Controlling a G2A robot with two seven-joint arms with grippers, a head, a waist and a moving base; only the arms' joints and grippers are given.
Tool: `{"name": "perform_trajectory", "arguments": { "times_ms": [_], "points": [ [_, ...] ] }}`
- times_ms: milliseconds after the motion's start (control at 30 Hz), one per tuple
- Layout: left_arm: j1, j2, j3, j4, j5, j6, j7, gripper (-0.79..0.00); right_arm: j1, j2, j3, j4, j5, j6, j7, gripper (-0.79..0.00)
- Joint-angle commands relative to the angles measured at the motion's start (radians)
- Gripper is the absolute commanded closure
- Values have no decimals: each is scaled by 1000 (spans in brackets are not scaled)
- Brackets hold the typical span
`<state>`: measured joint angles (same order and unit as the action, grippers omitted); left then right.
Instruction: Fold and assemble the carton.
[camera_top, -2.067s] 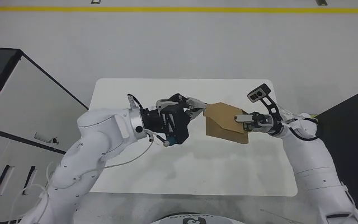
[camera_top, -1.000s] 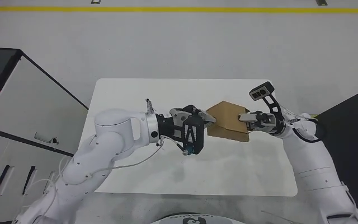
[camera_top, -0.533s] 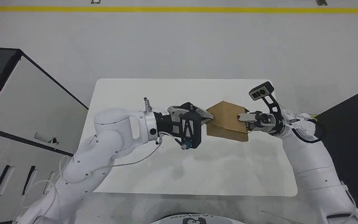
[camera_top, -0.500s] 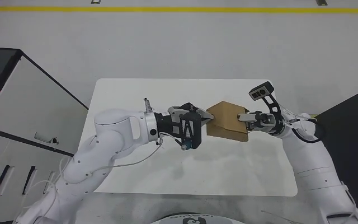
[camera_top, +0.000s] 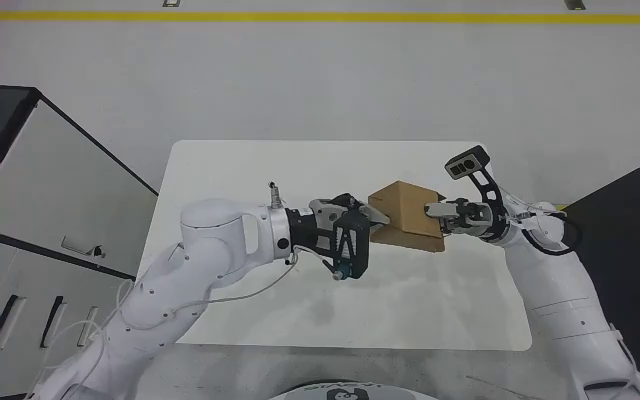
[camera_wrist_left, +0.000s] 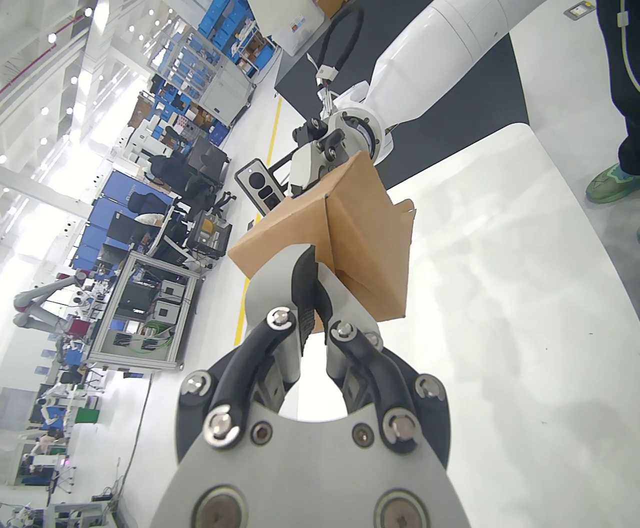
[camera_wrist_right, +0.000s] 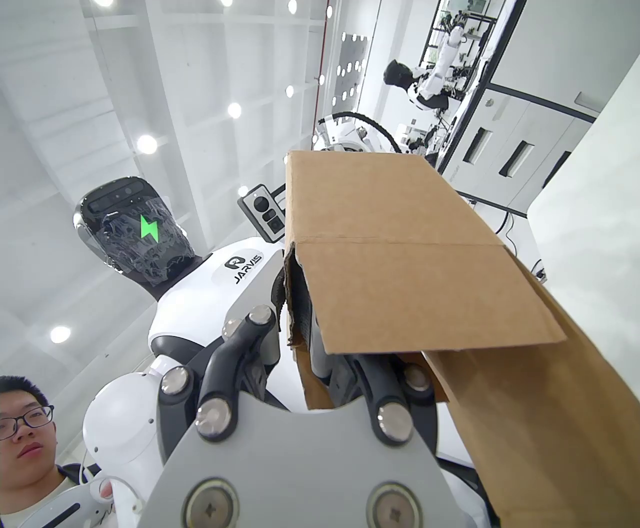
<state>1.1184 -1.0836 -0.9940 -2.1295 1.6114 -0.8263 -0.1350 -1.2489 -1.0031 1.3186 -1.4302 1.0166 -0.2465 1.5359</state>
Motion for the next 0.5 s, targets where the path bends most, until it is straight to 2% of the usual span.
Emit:
{"name": "perform_trajectory", "arguments": {
  "times_ms": [0, 467],
  "points": [
    [-5, -2, 8, 4, 0, 4, 0, 0, 0, 0, 0, 0, 0, 0, 0, 0],
    [-38, -13, 52, 29, 1, 19, 7, 0, 0, 0, 0, 0, 0, 0, 0, 0]
  ]
}}
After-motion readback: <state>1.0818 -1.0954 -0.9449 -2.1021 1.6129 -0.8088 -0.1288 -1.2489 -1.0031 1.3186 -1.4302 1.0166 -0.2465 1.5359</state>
